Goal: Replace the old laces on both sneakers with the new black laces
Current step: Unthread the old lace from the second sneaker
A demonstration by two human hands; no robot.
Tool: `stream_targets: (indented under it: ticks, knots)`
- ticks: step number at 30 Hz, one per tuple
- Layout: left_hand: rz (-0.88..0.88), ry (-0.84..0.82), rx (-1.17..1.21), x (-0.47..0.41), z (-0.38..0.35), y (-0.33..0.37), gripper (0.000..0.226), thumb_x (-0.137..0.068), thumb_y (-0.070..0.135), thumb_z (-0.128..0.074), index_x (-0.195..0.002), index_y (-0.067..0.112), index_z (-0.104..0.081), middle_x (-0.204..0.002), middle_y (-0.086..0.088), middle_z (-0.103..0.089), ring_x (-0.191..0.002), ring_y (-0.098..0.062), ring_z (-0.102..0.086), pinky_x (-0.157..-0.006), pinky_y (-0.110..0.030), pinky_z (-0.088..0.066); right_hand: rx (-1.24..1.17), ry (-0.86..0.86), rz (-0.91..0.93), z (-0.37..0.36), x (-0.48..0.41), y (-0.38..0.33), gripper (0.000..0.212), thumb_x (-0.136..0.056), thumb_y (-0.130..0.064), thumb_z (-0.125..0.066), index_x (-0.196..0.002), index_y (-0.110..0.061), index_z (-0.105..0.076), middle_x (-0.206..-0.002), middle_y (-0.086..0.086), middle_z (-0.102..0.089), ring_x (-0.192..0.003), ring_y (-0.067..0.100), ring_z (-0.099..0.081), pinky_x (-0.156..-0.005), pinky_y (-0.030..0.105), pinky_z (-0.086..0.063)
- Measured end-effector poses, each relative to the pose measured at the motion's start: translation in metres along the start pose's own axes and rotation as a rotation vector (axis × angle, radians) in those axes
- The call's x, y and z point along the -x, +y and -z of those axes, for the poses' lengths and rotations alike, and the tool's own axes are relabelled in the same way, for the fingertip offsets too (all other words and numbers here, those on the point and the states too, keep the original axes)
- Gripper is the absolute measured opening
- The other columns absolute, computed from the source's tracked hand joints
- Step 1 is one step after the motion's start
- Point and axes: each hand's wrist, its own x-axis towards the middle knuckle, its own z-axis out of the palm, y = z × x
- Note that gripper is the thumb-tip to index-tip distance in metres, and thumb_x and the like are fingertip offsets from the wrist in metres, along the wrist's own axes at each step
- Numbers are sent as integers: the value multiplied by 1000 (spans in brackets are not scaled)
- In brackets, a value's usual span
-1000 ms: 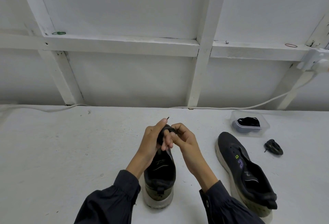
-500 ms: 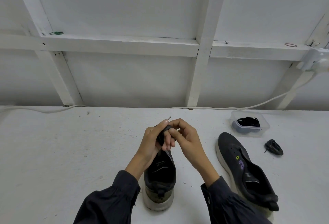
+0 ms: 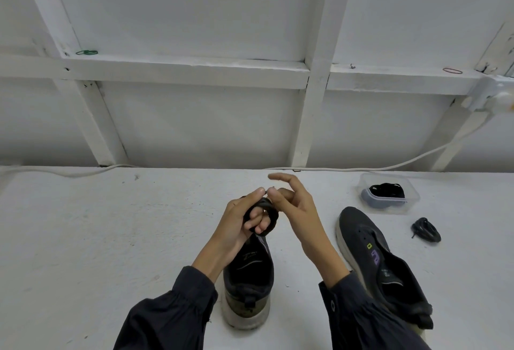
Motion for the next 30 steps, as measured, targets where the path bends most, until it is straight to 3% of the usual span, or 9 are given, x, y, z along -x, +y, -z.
stream_targets:
  ticks: [3, 6, 10, 15, 19, 23, 27, 30]
  knots:
    - [12, -51, 15, 2, 0, 0, 39, -85, 41, -61, -63, 13, -45, -42, 1, -26, -45, -14, -43, -62, -26, -39, 44, -64, 15, 6, -3, -2, 11, -95, -9, -61, -103, -11, -69, -82, 4, -70, -83, 14, -66, -77, 26, -52]
    - [37, -85, -4, 4, 0, 1, 45, -85, 42, -61, -58, 14, -38, -41, 2, -25, -44, -14, -42, -57, -23, -38, 96, -89, 7, 10, -5, -3, 12, -93, -2, -61, -91, -9, -71, -82, -1, -71, -80, 12, -65, -75, 26, -52]
    - [71, -86, 36, 8, -4, 5, 47, -87, 41, -55, -47, 17, -45, -41, 3, -24, -44, -14, -37, -56, -24, -35, 204, -1, 41, 10, -5, 3, 14, -91, 0, -63, -86, -11, -70, -80, -7, -70, -79, 6, -64, -70, 24, -50]
    - [92, -38, 54, 8, -3, 6, 50, -85, 44, -55, -48, 18, -34, -40, 3, -21, -44, -14, -38, -63, -25, -41, 207, 12, 48, 6, 9, 12, 8, -85, -16, -63, -86, -19, -71, -80, -10, -71, -76, 4, -63, -65, 21, -48]
    - [103, -13, 82, 9, -1, 4, 50, -83, 44, -55, -46, 18, -35, -39, 3, -22, -44, -14, -37, -64, -25, -42, 168, -70, 31, 12, 16, 12, 15, -89, -17, -62, -95, -14, -75, -87, 1, -70, -75, 9, -61, -63, 26, -49]
    - [85, 9, 58, 6, -2, 2, 50, -83, 45, -56, -47, 18, -35, -40, 1, -24, -45, -15, -38, -68, -30, -37, 102, -135, -56, 16, 19, 7, 26, -89, -30, -66, -98, -7, -75, -97, 10, -68, -84, 15, -61, -65, 28, -50]
    - [80, 0, -8, 6, -1, 0, 50, -82, 44, -58, -47, 16, -38, -40, 0, -27, -46, -16, -42, -62, -26, -40, 154, -97, -76, 14, 18, 7, 10, -89, -9, -70, -97, -6, -75, -88, 5, -70, -78, 7, -62, -63, 28, -49]
    - [82, -12, -26, 6, 0, -4, 48, -84, 42, -61, -49, 14, -45, -41, -1, -30, -49, -16, -47, -60, -23, -44, 206, -101, -121, 11, 16, 8, 12, -89, -1, -62, -89, -6, -74, -74, 2, -69, -67, 6, -59, -58, 26, -46]
